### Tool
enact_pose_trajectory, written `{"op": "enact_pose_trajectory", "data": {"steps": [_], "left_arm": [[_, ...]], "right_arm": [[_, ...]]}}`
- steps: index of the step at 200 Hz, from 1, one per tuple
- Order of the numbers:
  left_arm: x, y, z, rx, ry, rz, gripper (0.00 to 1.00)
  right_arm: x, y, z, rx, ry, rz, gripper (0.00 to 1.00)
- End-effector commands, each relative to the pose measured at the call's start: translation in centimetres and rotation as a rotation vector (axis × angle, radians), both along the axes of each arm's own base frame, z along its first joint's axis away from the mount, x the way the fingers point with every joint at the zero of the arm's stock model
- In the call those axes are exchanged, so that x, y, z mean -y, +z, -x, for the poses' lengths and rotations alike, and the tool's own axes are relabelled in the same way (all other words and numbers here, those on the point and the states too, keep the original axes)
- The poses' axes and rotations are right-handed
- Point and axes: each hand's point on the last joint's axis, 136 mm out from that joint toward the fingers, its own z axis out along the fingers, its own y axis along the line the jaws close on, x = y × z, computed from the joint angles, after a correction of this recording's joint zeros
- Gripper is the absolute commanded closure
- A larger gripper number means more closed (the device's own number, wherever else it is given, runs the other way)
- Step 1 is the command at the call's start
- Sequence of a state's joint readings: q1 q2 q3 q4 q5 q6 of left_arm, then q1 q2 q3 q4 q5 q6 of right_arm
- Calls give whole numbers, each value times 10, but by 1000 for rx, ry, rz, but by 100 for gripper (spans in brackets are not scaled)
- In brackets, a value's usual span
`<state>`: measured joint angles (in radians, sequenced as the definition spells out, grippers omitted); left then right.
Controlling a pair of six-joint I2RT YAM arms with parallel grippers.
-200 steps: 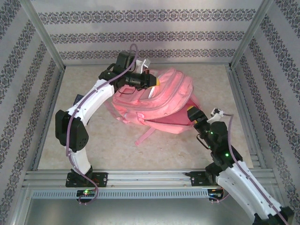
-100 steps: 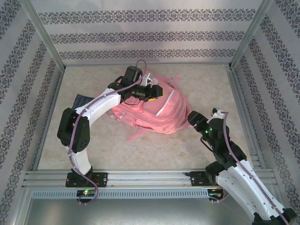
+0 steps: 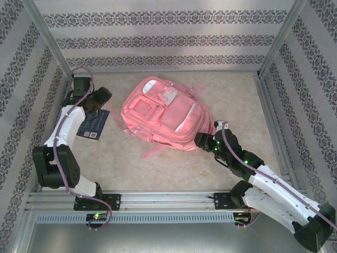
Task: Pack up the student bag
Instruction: Close the student bag at the center of the table, then move the book to the middle-left of the table.
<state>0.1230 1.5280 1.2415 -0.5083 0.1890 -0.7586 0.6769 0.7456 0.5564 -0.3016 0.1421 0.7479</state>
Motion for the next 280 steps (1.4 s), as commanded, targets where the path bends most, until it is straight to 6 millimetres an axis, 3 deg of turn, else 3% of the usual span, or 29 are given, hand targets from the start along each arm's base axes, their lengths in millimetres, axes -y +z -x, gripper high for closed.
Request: {"op": "enact_pose_trajectory", "data": {"steps": [1,35,64,91,145,211,233,266,280], "left_arm": [[-28,-39,10,-149,128,-6,20],[-39,-96,-2,-274,128,40,20],[-46,-147,14,-372,203,138,21],[-37,-166,34,-393,259,200,21],[-13,-160,92,-396,430,285,22],[59,-169,170,-382,342,349,24],[92,-167,184,-319,267,378,25],[147,-144,174,-210,30,428,24],[160,-131,175,-199,-57,421,24]], "right_arm": [[-8,20,-7,72,16,4,42],[-23,18,-3,58,82,-26,43],[-31,20,2,55,122,-60,43],[-34,21,5,57,133,-78,43],[-43,17,2,35,142,-90,43],[-68,6,6,-11,204,-48,42],[-82,-1,8,-33,240,-30,41],[-107,-9,11,-70,306,-6,42],[-118,-11,14,-81,337,6,42]]}}
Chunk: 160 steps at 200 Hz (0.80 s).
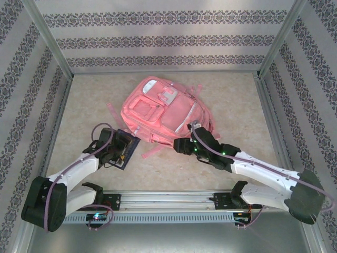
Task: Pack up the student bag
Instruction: Move the book to the middle-left of the table, then rotate the book at the center of the table.
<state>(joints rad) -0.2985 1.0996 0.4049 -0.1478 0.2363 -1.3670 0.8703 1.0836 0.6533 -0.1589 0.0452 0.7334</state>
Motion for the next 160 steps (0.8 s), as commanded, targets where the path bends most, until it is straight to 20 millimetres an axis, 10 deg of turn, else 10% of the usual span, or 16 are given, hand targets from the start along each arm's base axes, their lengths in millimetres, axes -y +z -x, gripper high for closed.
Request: {"op": "enact_pose_trajectory", "data": {"steps": [1,64,119,160], "left_arm": [[22,4,12,-12,-95,34,24],[-36,66,4,177,-244,-423,20],[-100,35,-19,45,-70,-513,18],[-94,18,-33,75,-98,-441,18]], "right_arm": [[-26,16,1,16,58,-37,42],[-80,-5,19,-45,148,12,55],[-128,-36,30,-103,208,65,60],[-154,-51,35,-161,256,45,55]]}}
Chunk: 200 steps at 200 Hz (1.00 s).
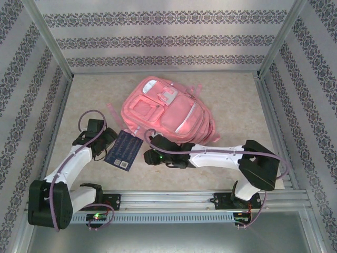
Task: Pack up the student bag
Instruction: Rotate the book at the center of the table.
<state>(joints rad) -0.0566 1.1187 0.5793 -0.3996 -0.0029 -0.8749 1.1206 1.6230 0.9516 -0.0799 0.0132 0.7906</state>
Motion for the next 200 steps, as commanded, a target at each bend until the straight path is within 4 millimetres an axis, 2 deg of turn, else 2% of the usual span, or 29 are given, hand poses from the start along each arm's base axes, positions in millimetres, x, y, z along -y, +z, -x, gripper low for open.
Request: {"op": "enact_pose_trajectory", "data": {"steps": [1,47,74,104,127,151,183,200], "left_arm": [[12,-7,-12,46,-75,39,18],[38,-43,6,2,-115,203,25],[57,-48,23,-14,-139,310,28],[79,-45,52,-42,-206,339,28],[82,-46,75,-62,-204,366,28],[77,-46,88,-69,-220,342,27],[70,-52,90,-93,-240,275,25],[70,-55,85,-93,-253,264,25]], "right_arm": [[-22,5,1,-29,17,-54,55],[-33,-7,-5,-63,11,-43,54],[-31,-16,-14,-79,-5,-24,53],[-23,-30,-29,-110,-67,-7,53],[-23,-35,-37,-137,-80,-18,53],[-20,-44,-45,-145,-85,16,53],[-14,-51,-60,-126,-102,58,50],[-20,-56,-60,-146,-83,60,50]]}}
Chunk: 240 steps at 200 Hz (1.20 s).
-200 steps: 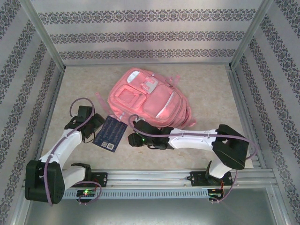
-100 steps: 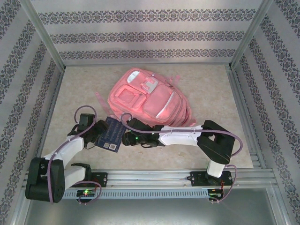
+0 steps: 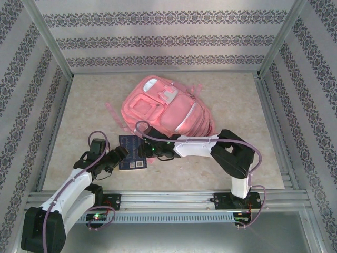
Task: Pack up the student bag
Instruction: Rotate the book at the center of the table, then pick up the book from the center of the table.
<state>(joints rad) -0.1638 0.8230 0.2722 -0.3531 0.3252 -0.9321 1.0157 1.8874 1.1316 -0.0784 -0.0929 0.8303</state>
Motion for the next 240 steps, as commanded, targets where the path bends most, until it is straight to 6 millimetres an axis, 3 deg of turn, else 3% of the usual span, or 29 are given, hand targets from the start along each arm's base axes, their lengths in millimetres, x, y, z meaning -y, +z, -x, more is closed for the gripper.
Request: {"op": "enact_pose_trajectory", "data": {"steps": [1,49,109,150,187,204,240], "left_arm": [[-5,-17,13,-76,-34,-57,25],[-5,-14,-6,-20,-66,-93,34],[9,-23,-10,-20,-93,-15,46],[15,-25,-8,-19,-114,17,61],[18,-25,-6,-20,-127,28,67],[18,-25,-6,-22,-131,29,70],[18,-23,-4,-30,-135,24,70]], "right_arm": [[3,-12,-14,-13,-13,38,50],[-7,-28,-7,-61,6,36,51],[-24,-35,8,-99,47,31,51],[-44,6,8,-171,5,-209,52],[-54,46,10,-195,10,-369,54],[-55,51,13,-205,14,-394,54],[-53,42,15,-213,12,-388,62]]}}
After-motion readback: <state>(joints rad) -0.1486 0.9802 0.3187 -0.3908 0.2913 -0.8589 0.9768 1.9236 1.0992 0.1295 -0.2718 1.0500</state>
